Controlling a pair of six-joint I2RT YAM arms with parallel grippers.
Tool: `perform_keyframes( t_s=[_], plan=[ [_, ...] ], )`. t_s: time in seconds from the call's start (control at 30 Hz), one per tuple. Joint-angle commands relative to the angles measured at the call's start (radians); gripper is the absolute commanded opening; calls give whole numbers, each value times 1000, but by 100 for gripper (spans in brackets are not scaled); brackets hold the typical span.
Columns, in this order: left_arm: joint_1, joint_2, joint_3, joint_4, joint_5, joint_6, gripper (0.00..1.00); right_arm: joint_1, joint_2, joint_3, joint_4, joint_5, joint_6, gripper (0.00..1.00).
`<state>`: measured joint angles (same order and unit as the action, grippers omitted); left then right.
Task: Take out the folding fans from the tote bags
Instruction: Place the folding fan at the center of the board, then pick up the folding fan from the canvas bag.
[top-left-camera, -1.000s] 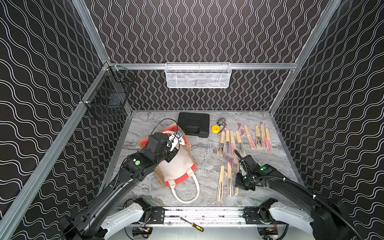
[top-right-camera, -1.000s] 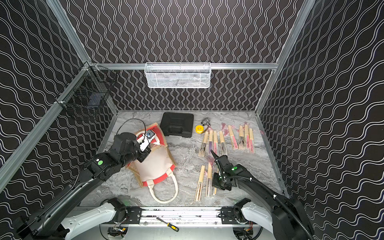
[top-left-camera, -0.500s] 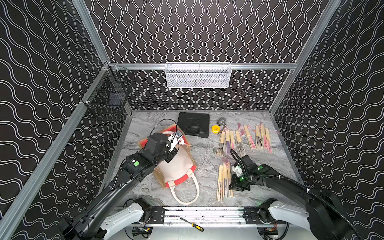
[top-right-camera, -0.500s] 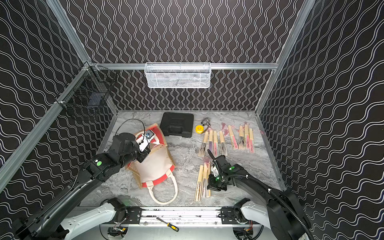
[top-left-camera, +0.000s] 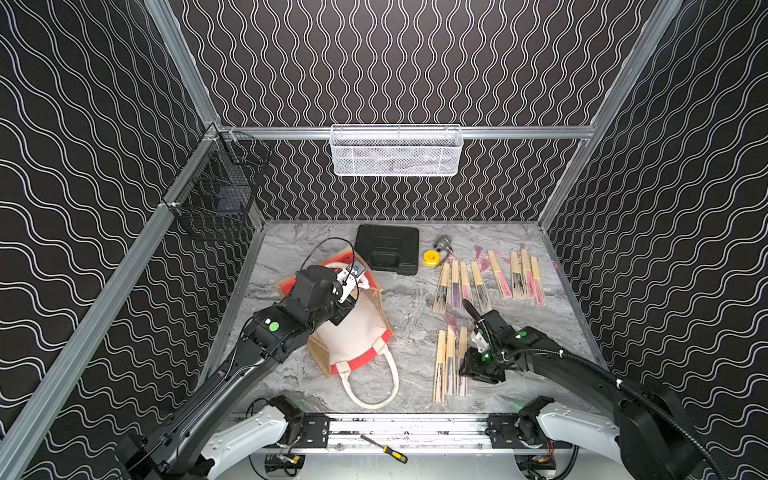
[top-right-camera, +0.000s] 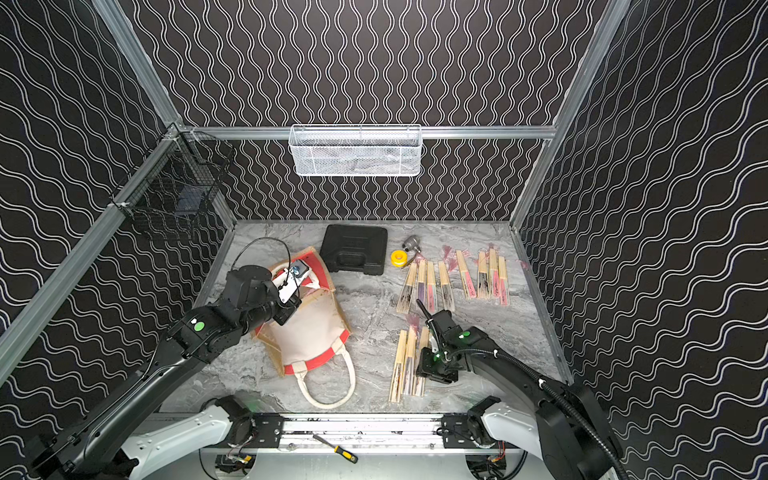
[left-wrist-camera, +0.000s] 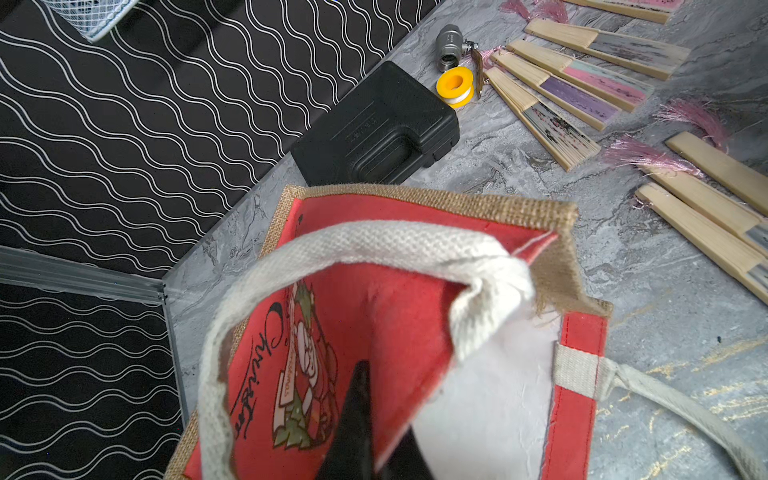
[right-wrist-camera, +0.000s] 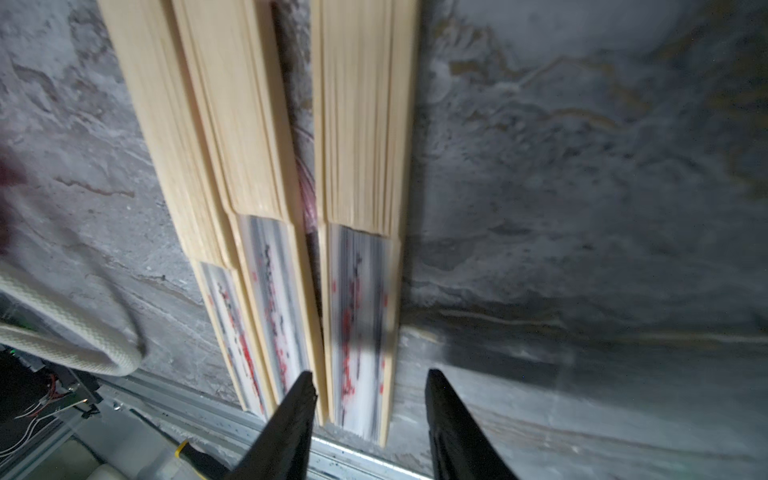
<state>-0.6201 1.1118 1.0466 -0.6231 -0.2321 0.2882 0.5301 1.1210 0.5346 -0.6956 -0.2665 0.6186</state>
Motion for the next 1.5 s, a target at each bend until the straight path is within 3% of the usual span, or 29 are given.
perform_keyframes(
  t_s=[0.0, 0.1, 0.17, 0.27, 0.43, 0.57, 0.77, 0.93, 1.17, 1.27, 1.47],
  plan=[
    [0, 0, -2, 27, 5, -3, 0, 1, -32, 19, -27, 62, 25, 48],
    [1, 5, 2, 26, 7, -6, 0, 1, -126, 7, 65, 2, 20, 49],
    [0, 7, 6, 19, 6, -6, 0, 7, -200, -25, 196, -110, -27, 49],
    [0, 0, 2, 28, 11, -6, 0, 78, -295, -65, 368, -167, -70, 49],
    [0, 18, 11, 18, 14, -13, 0, 330, -458, -94, 542, 12, -191, 49],
    [0, 28, 12, 17, 19, -16, 0, 434, -509, -126, 658, 53, -330, 51],
    [0, 21, 16, 19, 37, -24, 0, 575, -344, -55, 765, 209, -527, 52],
    [0, 12, 15, 21, 40, -24, 0, 714, -123, 33, 844, 408, -797, 52],
    [0, -12, 10, 26, 40, -18, 0, 727, 95, -2, 1167, 403, -1160, 52],
    [1, -11, 13, 23, 45, -20, 0, 728, 190, 28, 1235, 465, -1208, 51],
    [1, -3, 19, 16, 42, -22, 0, 745, 312, 43, 1385, 463, -1270, 51]
  ],
)
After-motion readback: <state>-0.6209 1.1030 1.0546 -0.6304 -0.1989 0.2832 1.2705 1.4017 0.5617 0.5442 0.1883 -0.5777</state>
